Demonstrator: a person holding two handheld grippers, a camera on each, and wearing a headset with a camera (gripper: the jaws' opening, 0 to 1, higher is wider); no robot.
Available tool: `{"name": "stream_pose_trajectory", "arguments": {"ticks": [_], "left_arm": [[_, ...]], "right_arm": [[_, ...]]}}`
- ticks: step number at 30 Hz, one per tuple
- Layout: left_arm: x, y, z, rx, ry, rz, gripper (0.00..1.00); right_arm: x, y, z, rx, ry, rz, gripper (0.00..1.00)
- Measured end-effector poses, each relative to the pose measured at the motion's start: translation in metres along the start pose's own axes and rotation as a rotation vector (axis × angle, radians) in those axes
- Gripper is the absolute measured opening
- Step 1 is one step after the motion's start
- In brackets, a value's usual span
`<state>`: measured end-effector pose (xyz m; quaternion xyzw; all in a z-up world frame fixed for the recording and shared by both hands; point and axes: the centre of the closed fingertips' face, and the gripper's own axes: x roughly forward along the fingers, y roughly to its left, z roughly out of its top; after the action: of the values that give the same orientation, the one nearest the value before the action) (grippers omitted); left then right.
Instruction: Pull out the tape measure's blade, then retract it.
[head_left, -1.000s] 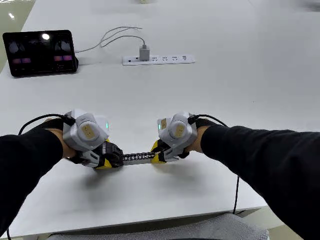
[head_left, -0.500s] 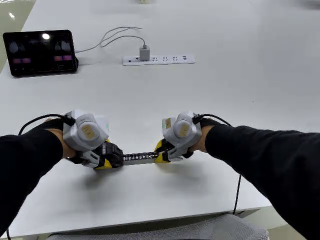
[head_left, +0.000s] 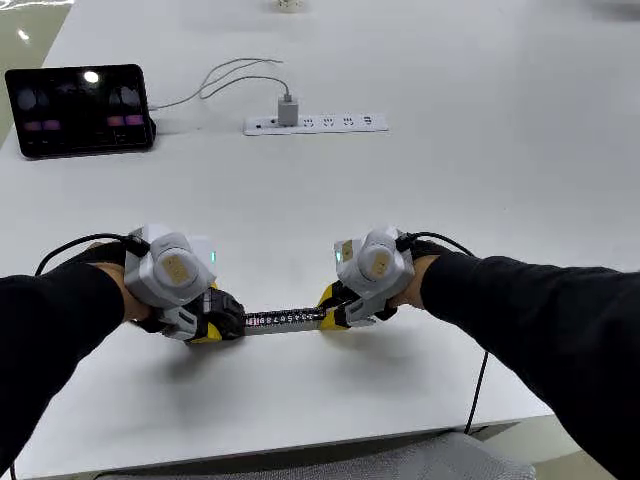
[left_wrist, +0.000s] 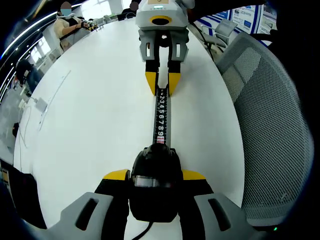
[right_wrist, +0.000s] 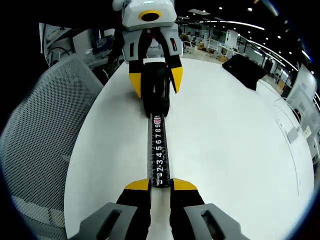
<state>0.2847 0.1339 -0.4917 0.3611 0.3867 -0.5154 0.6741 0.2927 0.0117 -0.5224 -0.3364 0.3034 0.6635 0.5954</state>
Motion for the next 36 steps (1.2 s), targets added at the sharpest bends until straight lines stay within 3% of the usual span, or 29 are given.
{"name": "stream_pose_trajectory", "arguments": {"ticks": [36], "left_arm": [[0.001,0.000,-0.002,-0.003,0.007,0.004,0.32]], "right_arm": [[-0.018,-0.003,-0.025,0.019,0.029,-0.011,0.10]]}}
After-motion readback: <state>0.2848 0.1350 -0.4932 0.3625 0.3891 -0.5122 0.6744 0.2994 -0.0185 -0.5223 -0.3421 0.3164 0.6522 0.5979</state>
